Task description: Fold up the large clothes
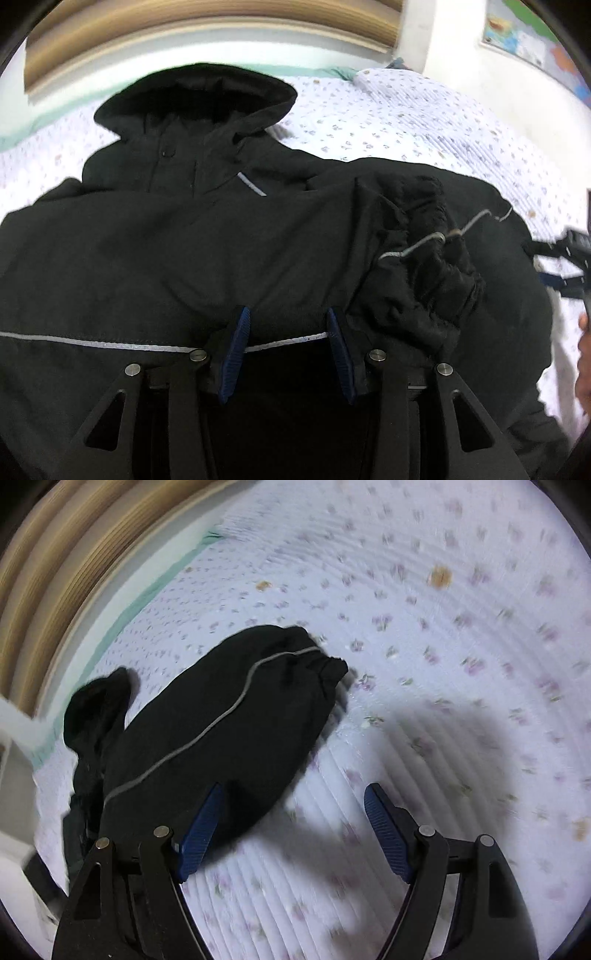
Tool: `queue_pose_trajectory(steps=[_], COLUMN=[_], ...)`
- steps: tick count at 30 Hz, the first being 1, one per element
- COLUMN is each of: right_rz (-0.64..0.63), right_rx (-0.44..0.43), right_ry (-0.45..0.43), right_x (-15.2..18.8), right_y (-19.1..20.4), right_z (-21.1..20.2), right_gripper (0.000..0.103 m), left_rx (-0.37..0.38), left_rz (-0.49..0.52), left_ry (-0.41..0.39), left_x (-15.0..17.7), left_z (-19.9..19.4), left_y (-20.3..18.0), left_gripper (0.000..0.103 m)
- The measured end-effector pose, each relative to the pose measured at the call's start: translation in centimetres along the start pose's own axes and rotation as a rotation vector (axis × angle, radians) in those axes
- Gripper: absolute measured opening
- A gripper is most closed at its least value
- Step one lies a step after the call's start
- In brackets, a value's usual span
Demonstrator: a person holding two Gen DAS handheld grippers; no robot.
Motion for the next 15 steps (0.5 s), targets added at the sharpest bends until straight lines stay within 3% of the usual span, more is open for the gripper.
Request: queue_pose_trajectory(steps=[4,8,10,15], right_rz=[0.035,0.010,-0.029,-0.042], right_rx=[-0.057,-0.058,-0.047,-0.080], right_ry=[-0.069,-0.109,-0.134,-0.178], right_x=[-1.5,-2.2,-2.1,-1.9], right_y=[-0.5,0.4,1.1,1.2], right_z=[2.1,4.1,4.3,3.3], right_gripper=[0.094,0.091,0.081,0.028], left_rx=[0.035,0.035,0.017,0.019], left_rz=[-0.040,-0.039,-0.020,-0.020], left_ry=[-0.019,-0.037,-0.047,-0.055], left_x=[0.1,0.4,0.6,0.7], left_z=[-0.1,-1.4,-1.3,-1.4], left_y=[1.0,1.3,1.0,1.1], left_gripper=[0.045,0.045,0.045,0.045])
Point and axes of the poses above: each gripper's, at about its wrist camera, not at the fingertips, and z roughly the way its jaws point, y to its left, x to its underside, the point moved 2 cm from there along z, roughly the way its jaws point, and after that the axes turned 5 degrees about -y, right-handed, at the moved point
